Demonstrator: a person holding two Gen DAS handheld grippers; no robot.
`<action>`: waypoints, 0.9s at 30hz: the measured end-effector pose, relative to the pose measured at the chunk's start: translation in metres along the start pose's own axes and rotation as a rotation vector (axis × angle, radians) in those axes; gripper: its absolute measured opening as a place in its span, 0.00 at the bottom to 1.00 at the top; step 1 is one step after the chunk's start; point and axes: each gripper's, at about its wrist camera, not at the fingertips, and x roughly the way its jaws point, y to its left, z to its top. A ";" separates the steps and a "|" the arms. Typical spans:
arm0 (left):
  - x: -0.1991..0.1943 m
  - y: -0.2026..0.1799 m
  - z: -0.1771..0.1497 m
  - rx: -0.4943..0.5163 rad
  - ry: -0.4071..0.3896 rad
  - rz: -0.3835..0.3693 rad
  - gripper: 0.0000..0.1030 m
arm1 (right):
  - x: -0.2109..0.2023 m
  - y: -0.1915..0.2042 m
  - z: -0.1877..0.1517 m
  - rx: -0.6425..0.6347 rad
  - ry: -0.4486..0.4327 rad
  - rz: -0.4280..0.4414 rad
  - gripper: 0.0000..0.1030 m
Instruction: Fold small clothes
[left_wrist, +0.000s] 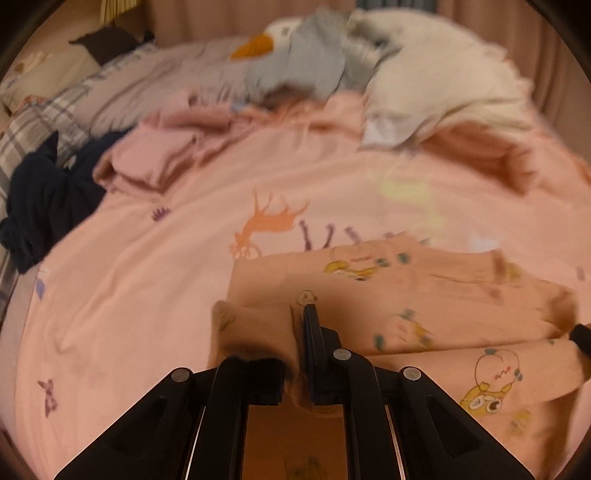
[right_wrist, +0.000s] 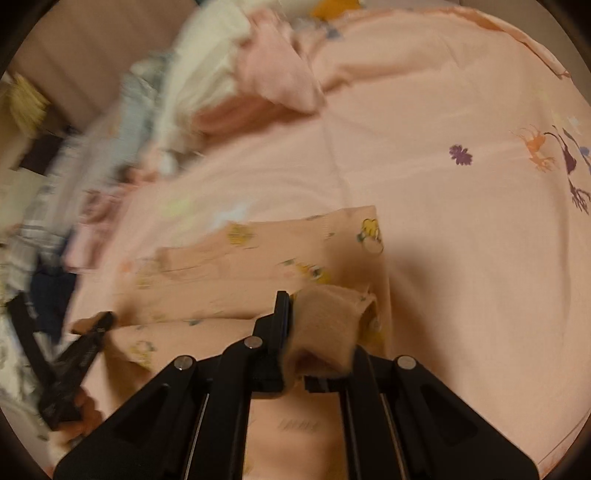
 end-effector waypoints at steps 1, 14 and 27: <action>0.010 -0.002 0.000 0.013 0.030 0.016 0.09 | 0.012 0.000 -0.001 -0.014 0.030 -0.038 0.05; -0.062 0.054 0.019 0.061 0.029 -0.067 0.11 | -0.072 -0.037 0.007 -0.135 -0.113 -0.165 0.23; -0.038 0.013 0.007 0.184 0.046 -0.026 0.15 | -0.015 -0.046 -0.006 0.081 0.118 0.249 0.30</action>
